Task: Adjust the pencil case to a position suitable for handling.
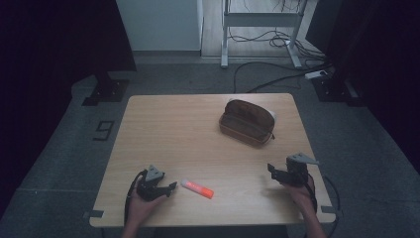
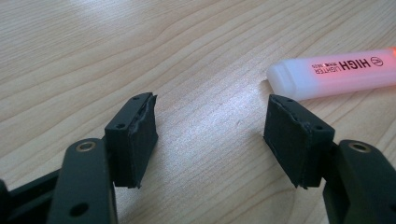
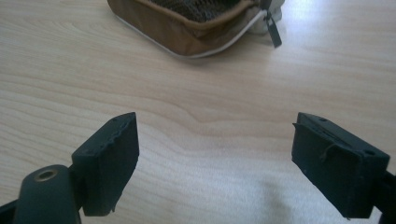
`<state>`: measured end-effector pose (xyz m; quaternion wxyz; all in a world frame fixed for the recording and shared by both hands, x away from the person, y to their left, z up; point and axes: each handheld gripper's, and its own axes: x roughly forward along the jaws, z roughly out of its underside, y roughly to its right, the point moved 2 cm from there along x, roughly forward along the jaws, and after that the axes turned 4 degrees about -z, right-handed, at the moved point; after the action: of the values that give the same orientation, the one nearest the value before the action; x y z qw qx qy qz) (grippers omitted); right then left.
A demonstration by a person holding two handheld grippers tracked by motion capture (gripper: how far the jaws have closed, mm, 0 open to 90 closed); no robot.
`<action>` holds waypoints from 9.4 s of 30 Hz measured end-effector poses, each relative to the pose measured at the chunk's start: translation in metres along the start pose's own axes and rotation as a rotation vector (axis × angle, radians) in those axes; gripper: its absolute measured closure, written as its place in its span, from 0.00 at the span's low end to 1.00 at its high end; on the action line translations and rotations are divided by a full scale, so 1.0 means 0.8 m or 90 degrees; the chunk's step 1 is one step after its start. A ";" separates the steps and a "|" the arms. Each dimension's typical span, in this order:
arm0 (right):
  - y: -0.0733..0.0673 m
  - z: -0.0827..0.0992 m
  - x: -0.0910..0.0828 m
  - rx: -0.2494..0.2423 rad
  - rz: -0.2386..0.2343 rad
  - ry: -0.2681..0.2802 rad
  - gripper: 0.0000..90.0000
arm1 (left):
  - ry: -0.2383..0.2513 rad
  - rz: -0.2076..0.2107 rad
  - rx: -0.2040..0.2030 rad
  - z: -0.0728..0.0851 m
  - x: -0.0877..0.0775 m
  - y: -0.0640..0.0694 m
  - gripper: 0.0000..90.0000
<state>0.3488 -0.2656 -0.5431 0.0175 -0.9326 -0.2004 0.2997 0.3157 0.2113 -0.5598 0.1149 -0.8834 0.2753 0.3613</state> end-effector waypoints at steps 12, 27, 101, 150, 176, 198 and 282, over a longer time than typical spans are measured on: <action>0.010 -0.034 0.003 -0.004 -0.004 0.034 0.20 | 0.001 0.000 -0.001 0.000 0.000 0.000 0.38; 0.019 -0.074 0.023 -0.004 -0.015 0.042 0.24 | 0.001 0.000 0.000 0.000 0.000 0.000 0.38; 0.069 -0.150 0.131 -0.029 0.019 0.038 0.36 | 0.001 -0.004 -0.002 0.000 0.000 0.001 0.39; 0.044 -0.159 0.096 -0.061 -0.071 0.136 0.91 | 0.000 -0.007 0.002 0.000 0.001 0.001 0.39; 0.036 -0.148 0.042 -0.003 -0.115 0.186 0.91 | -0.002 -0.011 0.006 0.000 0.001 0.003 0.39; 0.019 -0.148 0.033 0.027 -0.120 0.167 0.92 | -0.002 -0.013 0.008 0.000 0.001 0.003 0.39; -0.052 -0.048 0.046 -0.018 -0.122 0.147 0.72 | -0.003 -0.017 0.013 0.000 0.001 0.004 0.38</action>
<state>0.3829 -0.2099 -0.5256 0.0555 -0.9376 -0.2895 0.1845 0.3145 0.2082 -0.5602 0.1293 -0.8850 0.2667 0.3591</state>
